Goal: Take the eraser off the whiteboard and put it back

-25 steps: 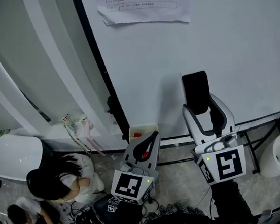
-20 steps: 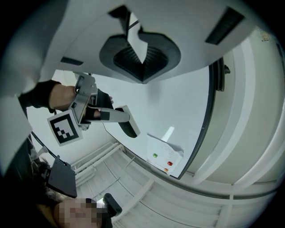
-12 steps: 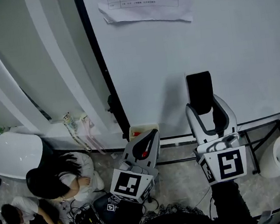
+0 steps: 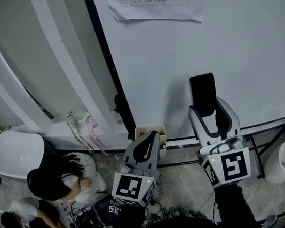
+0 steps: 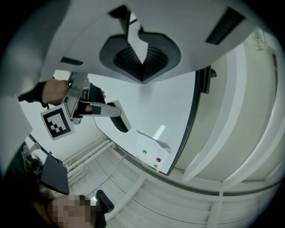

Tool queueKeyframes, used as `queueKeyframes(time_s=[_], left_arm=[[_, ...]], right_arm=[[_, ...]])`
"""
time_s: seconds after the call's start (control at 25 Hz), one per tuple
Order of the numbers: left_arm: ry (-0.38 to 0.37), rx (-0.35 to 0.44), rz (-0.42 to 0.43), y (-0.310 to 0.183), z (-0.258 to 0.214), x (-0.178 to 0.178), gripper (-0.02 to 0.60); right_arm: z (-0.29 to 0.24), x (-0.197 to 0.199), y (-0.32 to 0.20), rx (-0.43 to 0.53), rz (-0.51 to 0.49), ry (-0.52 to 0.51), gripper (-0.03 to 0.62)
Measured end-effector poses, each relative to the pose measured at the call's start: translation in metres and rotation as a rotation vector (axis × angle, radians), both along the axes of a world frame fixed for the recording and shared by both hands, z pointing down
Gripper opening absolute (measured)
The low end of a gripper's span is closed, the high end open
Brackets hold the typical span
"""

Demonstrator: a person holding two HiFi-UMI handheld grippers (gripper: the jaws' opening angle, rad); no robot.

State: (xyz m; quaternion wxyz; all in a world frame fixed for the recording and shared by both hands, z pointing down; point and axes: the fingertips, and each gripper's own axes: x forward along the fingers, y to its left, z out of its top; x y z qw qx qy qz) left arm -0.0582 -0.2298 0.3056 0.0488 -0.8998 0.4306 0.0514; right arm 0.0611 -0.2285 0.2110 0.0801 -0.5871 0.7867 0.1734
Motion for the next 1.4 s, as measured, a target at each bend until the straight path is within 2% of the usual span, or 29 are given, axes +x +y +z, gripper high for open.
queueKeyframes(time_s=[0.44,0.6,0.84,0.92,1.08,1.4], left_arm=[[0.009,-0.044,-0.027,0.002,0.016,-0.036,0.002],[0.043,-0.078,-0.039,0.002,0.022,-0.056,0.002],[0.036,-0.096,-0.048,0.003,0.033,-0.081,0.002],[0.036,-0.102,-0.047,0.002,0.035,-0.088,0.002],[0.039,-0.111,-0.043,0.0,0.041,-0.1,0.002],[0.049,-0.122,-0.037,0.0,0.048,-0.116,0.002]], right_arm=[[0.045,-0.047,-0.023,-0.116,-0.074,-0.062,0.253],[0.068,-0.061,-0.032,-0.163,-0.077,-0.106,0.253],[0.101,-0.086,-0.04,-0.166,-0.099,-0.154,0.253],[0.117,-0.092,-0.046,-0.201,-0.11,-0.178,0.253],[0.145,-0.102,-0.059,-0.28,-0.075,-0.162,0.253],[0.174,-0.111,-0.083,-0.337,-0.015,-0.122,0.253]])
